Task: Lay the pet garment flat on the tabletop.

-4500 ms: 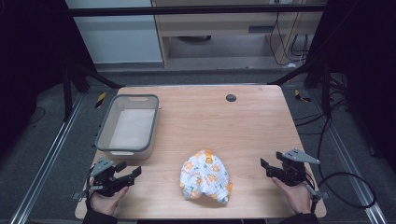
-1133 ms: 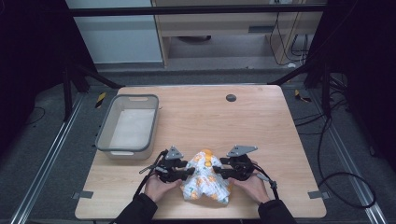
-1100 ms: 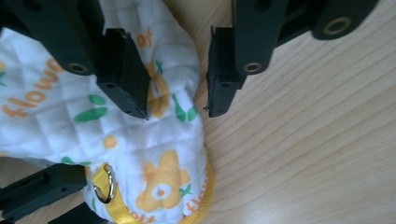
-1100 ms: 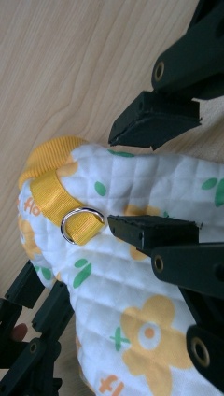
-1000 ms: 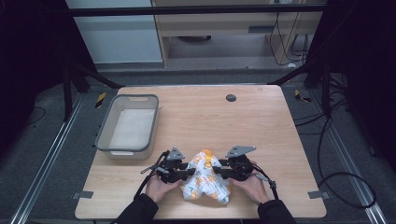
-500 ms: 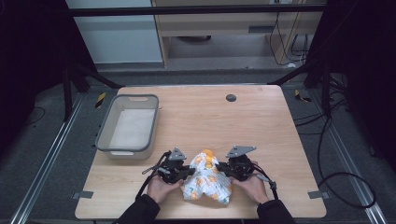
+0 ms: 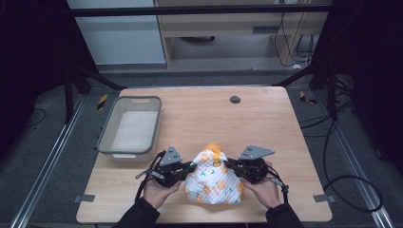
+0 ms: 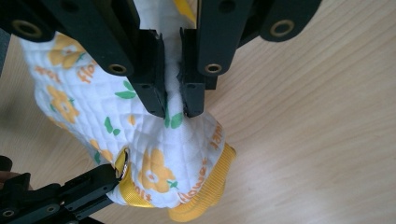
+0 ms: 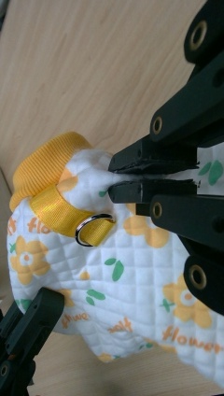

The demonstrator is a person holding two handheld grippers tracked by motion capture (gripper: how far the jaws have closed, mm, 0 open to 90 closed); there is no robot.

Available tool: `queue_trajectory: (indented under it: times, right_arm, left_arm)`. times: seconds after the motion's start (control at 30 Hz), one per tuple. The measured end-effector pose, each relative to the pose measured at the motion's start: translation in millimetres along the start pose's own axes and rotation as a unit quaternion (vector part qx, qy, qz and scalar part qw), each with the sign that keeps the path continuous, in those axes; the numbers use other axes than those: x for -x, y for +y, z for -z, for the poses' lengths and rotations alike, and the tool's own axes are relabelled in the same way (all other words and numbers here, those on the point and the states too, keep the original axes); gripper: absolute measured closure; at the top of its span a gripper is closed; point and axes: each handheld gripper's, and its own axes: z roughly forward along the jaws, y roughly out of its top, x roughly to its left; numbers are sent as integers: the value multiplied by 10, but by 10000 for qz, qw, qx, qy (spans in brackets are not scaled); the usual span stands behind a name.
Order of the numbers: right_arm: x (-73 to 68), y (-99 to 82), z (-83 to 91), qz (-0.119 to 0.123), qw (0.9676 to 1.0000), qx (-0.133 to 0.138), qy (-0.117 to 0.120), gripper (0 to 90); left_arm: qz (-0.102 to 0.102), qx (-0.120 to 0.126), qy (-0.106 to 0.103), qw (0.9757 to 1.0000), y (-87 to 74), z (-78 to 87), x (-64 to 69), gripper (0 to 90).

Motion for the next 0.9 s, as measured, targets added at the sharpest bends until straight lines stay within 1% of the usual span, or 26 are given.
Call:
queue_trajectory:
  times: [0.07,0.2,0.27,0.37,0.4,0.47,0.53,0.6,0.63,0.67,0.7,0.73,0.77,0.8,0.83,0.87,0.9]
  right_arm:
    - [-16,48,69,46,9999,106,-39,851]
    - [-39,110,158,86,9996,255,-67,852]
    - [-46,180,224,90,9992,386,-101,851]
    - [-24,243,224,80,9986,474,-198,850]
    - [-7,263,207,67,9985,487,-245,850]
    - [48,299,138,12,9978,525,-393,848]
    - [112,316,59,-46,9970,552,-539,846]
    - [203,321,-58,-163,9957,576,-708,841]
    - [262,314,-144,-204,9946,568,-843,838]
    - [294,309,-198,-240,9939,549,-925,832]
    - [338,296,-270,-263,9927,518,-1053,820]
    - [338,296,-270,-263,9927,518,-1053,820]
    - [416,266,-410,-269,9902,371,-1321,784]
    - [436,257,-443,-260,9891,311,-1416,771]
    - [462,241,-468,-220,9878,263,-1516,759]
    - [482,229,-470,-202,9868,239,-1588,734]
    - [494,219,-451,-228,9860,249,-1636,718]
  left_arm:
    - [-71,126,35,9999,53,64,50,813]
    - [-125,234,35,9996,112,131,83,813]
    - [-159,349,79,9992,179,181,77,813]
    - [-107,445,178,9988,259,172,32,813]
    - [-81,460,218,9987,286,153,20,813]
    - [-151,468,405,9980,341,94,-16,812]
    - [-151,502,562,9970,378,20,-65,810]
    - [-51,526,743,9958,413,-116,-155,806]
    - [-16,511,809,9954,422,-171,-190,801]
    - [17,501,916,9945,433,-246,-239,796]
    - [17,501,916,9945,433,-246,-239,781]
    - [91,490,1048,9932,440,-336,-297,781]
    - [212,427,1219,9914,445,-440,-373,667]
    - [282,397,1303,9903,442,-472,-407,620]
    - [362,413,1324,9897,433,-481,-434,573]
    - [411,412,1318,9896,421,-468,-455,538]
    - [420,435,1332,9892,405,-440,-466,512]
